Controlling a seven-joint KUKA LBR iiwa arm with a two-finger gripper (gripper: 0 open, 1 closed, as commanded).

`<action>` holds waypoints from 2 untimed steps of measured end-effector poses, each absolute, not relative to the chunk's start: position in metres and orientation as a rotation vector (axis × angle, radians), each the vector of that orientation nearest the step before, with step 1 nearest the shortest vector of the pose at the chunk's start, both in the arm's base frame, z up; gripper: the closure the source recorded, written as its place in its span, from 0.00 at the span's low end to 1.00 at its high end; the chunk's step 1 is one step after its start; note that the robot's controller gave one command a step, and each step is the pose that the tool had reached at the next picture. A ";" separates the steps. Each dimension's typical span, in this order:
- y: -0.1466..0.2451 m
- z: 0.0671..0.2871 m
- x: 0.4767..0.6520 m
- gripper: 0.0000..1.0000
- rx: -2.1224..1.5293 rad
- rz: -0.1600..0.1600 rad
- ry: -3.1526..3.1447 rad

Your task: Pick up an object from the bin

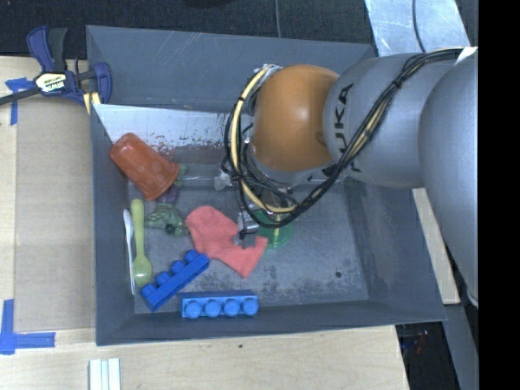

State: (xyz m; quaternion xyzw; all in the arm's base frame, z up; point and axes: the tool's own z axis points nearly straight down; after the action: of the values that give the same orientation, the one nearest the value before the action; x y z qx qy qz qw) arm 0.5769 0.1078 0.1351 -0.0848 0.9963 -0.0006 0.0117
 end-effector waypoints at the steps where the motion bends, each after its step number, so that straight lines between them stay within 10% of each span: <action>1: 0.106 0.090 0.538 0.00 -0.220 0.002 3.114; 2: 0.110 0.072 0.555 1.00 -0.141 0.004 3.102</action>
Offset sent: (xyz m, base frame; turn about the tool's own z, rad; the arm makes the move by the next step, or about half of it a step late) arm -0.0240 0.0031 -0.0649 0.0798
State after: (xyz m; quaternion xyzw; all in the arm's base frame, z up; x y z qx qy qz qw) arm 0.5552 0.1105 0.0722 -0.0455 0.9988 0.0014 0.0184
